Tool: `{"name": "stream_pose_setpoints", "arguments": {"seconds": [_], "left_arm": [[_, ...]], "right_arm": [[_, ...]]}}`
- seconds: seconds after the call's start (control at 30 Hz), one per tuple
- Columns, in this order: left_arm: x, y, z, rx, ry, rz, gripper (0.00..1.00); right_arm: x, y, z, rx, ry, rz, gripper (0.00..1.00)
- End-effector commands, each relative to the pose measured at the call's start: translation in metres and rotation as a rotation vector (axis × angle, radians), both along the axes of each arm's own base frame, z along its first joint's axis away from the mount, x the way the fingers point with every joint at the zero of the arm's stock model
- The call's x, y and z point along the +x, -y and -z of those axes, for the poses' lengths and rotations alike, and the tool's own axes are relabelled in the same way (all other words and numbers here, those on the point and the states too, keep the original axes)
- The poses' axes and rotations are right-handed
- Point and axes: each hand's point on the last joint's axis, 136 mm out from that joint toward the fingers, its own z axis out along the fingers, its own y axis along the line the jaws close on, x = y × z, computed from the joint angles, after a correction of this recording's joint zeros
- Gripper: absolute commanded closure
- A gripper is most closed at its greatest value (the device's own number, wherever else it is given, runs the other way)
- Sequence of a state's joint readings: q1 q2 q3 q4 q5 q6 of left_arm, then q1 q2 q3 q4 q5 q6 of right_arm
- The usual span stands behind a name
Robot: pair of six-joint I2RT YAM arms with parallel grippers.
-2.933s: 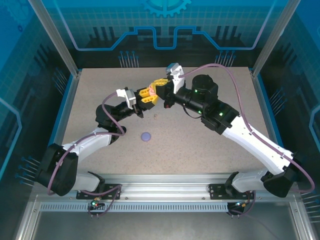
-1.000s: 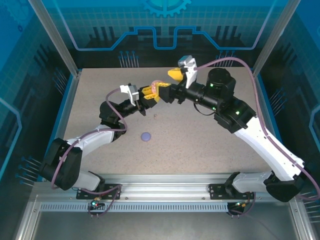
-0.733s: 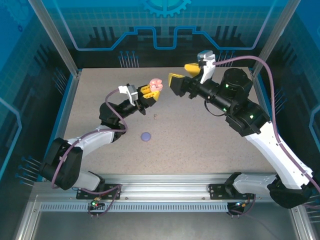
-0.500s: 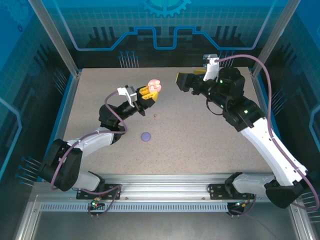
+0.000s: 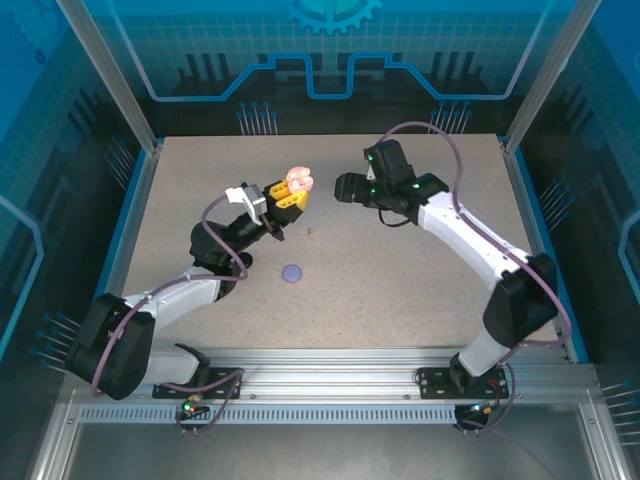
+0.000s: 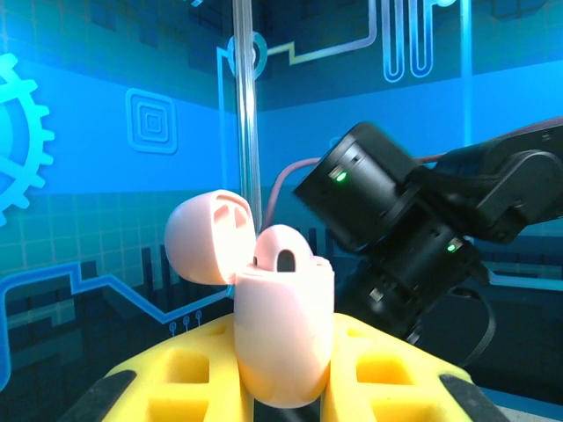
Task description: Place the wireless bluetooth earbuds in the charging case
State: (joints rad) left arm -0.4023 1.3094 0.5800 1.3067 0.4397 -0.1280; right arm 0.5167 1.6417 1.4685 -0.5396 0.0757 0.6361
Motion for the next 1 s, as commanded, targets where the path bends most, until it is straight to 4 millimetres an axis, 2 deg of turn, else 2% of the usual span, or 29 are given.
{"name": "stream_pose_setpoints", "arguments": {"seconds": [0.0,0.23,0.43,0.63,0.77,0.97], "left_arm": [[-0.006,-0.010,-0.008,-0.022,0.043,-0.053,1.00],[-0.004,-0.027,-0.012,-0.045,0.051,-0.137,1.00],[0.000,-0.046,-0.015,-0.077,0.047,-0.202,1.00],[-0.001,-0.059,-0.020,-0.095,0.053,-0.236,1.00],[-0.003,-0.062,-0.023,-0.094,0.056,-0.239,1.00],[-0.002,-0.065,-0.024,-0.094,0.057,-0.247,1.00]], "right_arm": [[-0.001,-0.005,0.019,-0.032,-0.100,0.014,0.21],[0.006,-0.042,0.080,-0.122,-0.251,-0.057,0.33],[0.009,-0.081,0.115,-0.225,-0.301,-0.111,0.39],[0.013,-0.111,0.141,-0.326,-0.319,-0.143,0.45],[0.016,-0.116,0.153,-0.390,-0.316,-0.127,0.48],[0.022,-0.111,0.166,-0.450,-0.314,-0.080,0.53]]}}
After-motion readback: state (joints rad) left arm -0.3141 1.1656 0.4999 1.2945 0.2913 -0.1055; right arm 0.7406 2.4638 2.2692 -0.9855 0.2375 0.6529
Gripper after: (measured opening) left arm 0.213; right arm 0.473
